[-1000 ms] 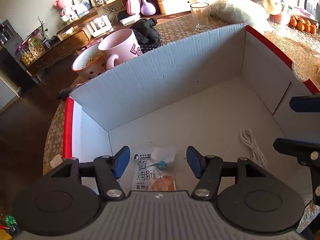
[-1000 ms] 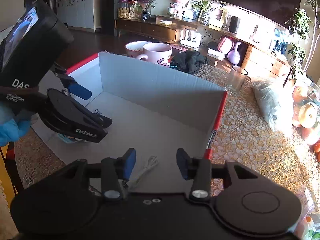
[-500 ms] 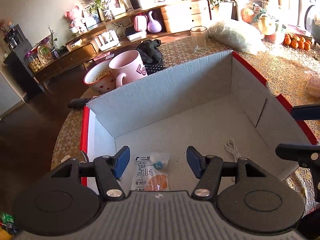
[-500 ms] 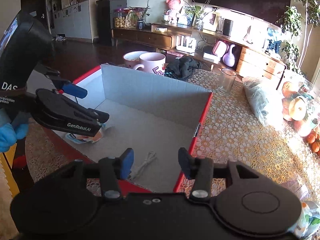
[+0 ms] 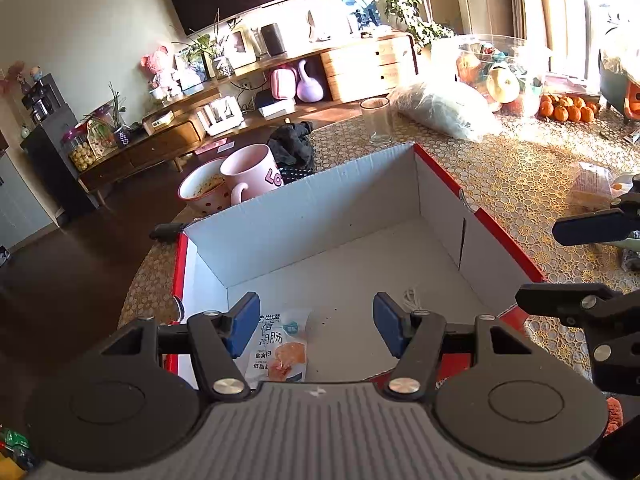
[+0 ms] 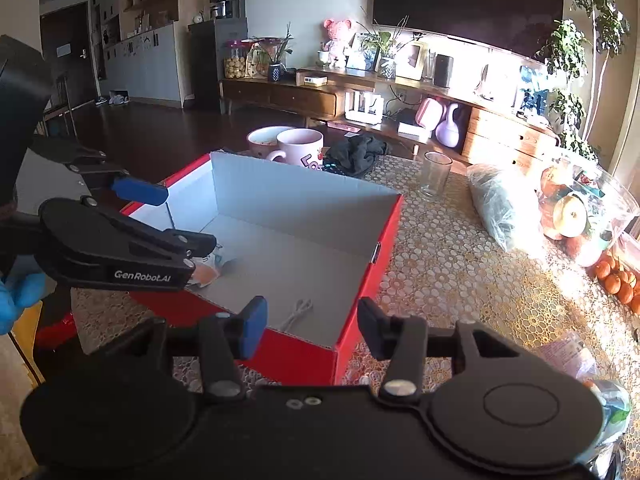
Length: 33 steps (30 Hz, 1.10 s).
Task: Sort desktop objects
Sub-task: 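Withdraw both tools from the box back toward the table items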
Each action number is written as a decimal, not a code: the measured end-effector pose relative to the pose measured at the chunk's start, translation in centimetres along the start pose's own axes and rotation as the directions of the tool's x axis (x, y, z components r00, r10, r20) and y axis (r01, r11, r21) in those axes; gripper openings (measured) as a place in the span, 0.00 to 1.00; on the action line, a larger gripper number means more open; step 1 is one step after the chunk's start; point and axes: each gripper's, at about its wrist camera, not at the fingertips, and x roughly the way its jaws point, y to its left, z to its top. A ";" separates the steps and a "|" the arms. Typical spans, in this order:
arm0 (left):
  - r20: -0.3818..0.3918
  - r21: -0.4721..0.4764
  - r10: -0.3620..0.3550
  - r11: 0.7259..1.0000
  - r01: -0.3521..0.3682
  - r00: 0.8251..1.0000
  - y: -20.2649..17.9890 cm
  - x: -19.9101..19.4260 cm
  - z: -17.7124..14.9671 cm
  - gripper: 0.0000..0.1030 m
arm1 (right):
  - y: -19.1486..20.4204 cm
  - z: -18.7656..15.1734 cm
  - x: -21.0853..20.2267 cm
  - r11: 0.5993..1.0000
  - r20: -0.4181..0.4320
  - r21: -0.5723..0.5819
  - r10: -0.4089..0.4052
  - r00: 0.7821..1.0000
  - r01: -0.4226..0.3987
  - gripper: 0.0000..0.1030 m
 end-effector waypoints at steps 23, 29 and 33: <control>0.048 0.004 -0.078 0.997 0.078 0.996 -5.0 -5.1 -1.9 0.84 | -3.0 -4.8 -7.5 0.995 0.060 0.092 -0.055 0.997 0.049 0.63; 0.057 0.005 -0.103 0.995 0.103 0.993 -6.4 -5.8 -2.6 0.95 | -4.1 -6.8 -9.5 0.989 0.081 0.120 -0.096 0.992 0.086 0.72; 0.054 0.016 -0.136 0.991 0.135 0.989 -8.0 -6.0 -3.3 0.96 | -4.9 -9.0 -10.9 0.979 0.088 0.151 -0.148 0.985 0.134 0.76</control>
